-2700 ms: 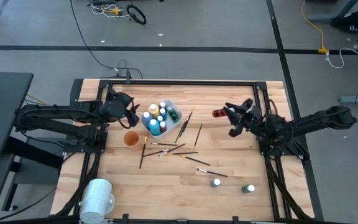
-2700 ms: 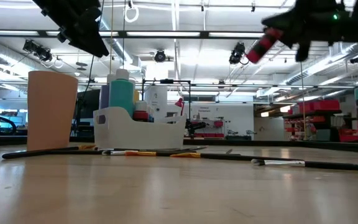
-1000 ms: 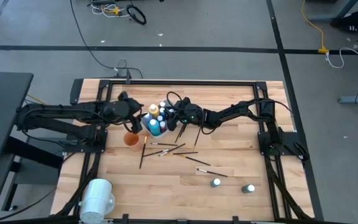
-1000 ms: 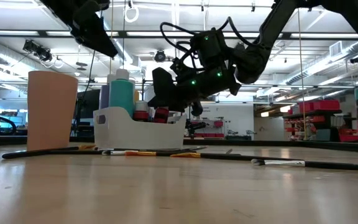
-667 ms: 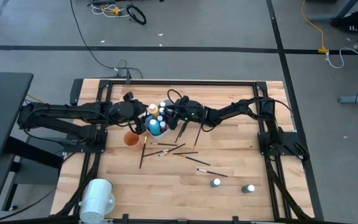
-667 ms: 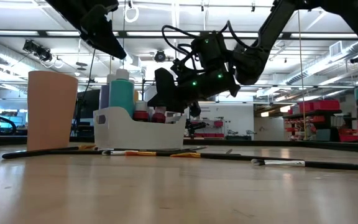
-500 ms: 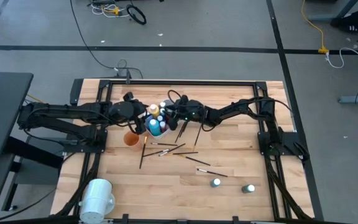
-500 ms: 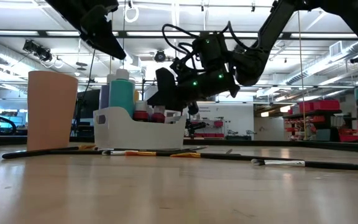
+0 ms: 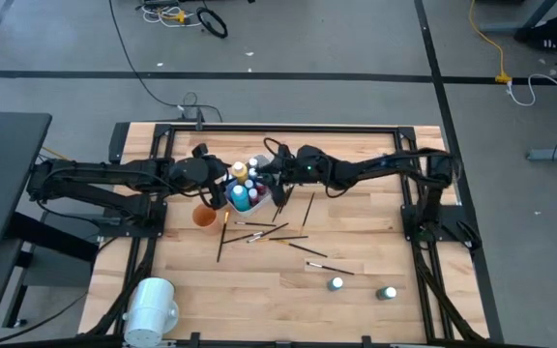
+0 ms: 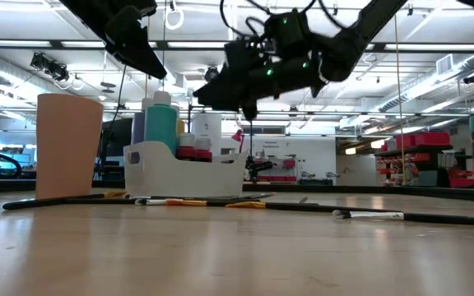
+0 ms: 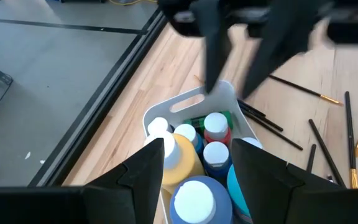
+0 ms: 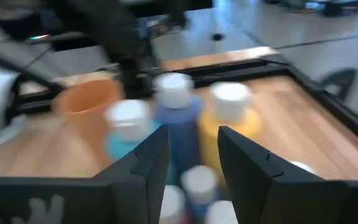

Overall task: Pick & Place Paint Supplies
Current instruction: Put the left small light blue paint bottle into the white bin

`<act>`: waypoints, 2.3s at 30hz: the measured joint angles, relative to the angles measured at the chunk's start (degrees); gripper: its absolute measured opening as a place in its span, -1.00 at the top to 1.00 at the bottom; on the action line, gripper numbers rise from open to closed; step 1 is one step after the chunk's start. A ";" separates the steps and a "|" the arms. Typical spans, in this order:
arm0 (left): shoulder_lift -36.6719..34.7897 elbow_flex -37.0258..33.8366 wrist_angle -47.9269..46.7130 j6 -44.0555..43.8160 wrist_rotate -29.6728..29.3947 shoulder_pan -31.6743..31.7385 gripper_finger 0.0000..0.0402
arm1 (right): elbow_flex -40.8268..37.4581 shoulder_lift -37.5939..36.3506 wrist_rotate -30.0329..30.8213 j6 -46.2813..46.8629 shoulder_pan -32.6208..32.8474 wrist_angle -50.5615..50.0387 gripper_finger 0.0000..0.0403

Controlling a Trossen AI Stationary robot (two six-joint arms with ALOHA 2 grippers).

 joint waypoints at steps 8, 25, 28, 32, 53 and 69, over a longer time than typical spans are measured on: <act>-0.02 0.00 -0.11 0.09 0.00 0.00 0.02 | 0.00 -9.45 -8.53 -3.69 2.08 -14.47 0.30; -0.02 0.00 0.13 -0.32 -0.02 0.00 0.02 | 0.07 -14.71 -27.51 -4.34 3.76 -18.82 0.29; -0.04 0.00 0.23 -0.36 -0.02 0.00 0.02 | 0.02 -16.76 -36.07 -4.02 4.19 -19.78 0.24; -0.04 0.00 0.14 -0.45 -0.02 -0.01 0.02 | 0.06 -21.76 -40.92 -5.86 4.34 -25.71 0.14; -0.04 0.00 0.39 -3.08 -0.02 -0.15 0.02 | -22.43 -27.59 -44.64 -16.95 19.97 -21.61 0.04; -0.04 0.00 3.72 -5.54 -0.02 -0.15 0.02 | -35.17 -26.61 -35.03 -21.43 28.71 -1.69 0.04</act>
